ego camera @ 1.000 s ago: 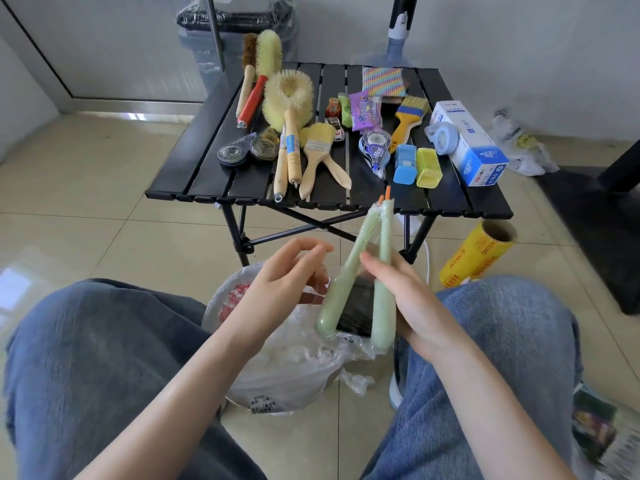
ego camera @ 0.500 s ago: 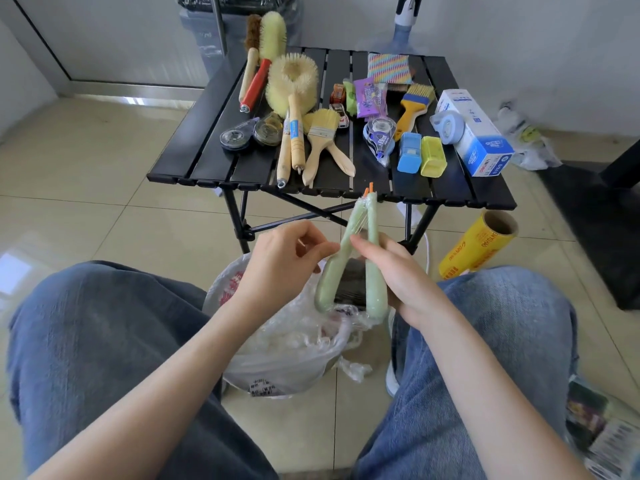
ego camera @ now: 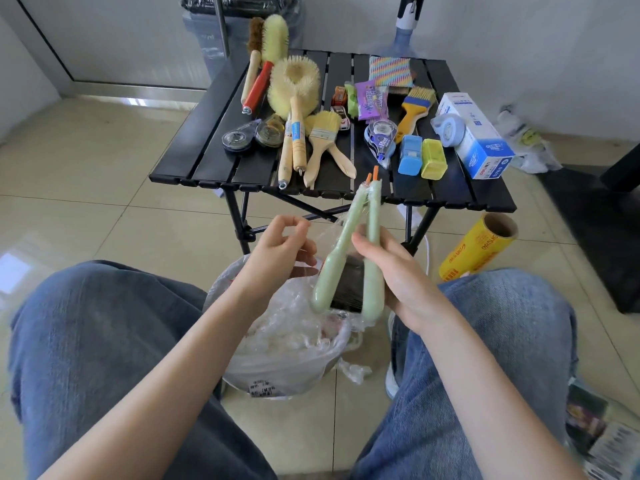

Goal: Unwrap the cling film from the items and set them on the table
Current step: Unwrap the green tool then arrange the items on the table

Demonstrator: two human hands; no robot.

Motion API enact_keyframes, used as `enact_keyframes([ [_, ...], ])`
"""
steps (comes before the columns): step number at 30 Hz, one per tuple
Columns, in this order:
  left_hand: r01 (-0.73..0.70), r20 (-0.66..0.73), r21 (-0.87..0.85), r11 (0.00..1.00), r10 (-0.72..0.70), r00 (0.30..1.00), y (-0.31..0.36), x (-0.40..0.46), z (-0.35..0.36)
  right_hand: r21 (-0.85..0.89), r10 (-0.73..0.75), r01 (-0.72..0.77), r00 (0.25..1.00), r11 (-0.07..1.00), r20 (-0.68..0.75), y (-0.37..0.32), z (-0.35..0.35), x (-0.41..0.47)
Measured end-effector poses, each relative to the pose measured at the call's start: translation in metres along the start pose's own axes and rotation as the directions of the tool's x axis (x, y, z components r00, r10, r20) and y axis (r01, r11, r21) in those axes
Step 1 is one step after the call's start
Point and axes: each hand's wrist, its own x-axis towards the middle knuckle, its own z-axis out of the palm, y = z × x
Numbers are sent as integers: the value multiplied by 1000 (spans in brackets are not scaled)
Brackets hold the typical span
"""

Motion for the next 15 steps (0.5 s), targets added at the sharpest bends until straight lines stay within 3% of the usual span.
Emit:
enact_keyframes([
  [2, -33, 85, 84, 996, 26, 996, 1, -1, 0, -24, -23, 23, 1000, 999, 6, 2, 3, 0],
  [5, -210, 121, 262, 942, 184, 975, 1, 1, 1, -53, -50, 51, 999, 997, 12, 5, 7, -1],
  [8, -325, 11, 365, 873, 345, 939, 3, 5, 0, -41, -55, 55, 998, 998, 9, 5, 6, -2],
  [12, -354, -79, 567, 744, 476, 876, -2, 4, 4, -42, -91, 92, 996, 995, 12, 5, 3, -3],
  [15, -309, -145, 490, 815, 426, 893, -5, 3, 9, -75, -120, 124, 991, 989, 51, 5, 4, -5],
])
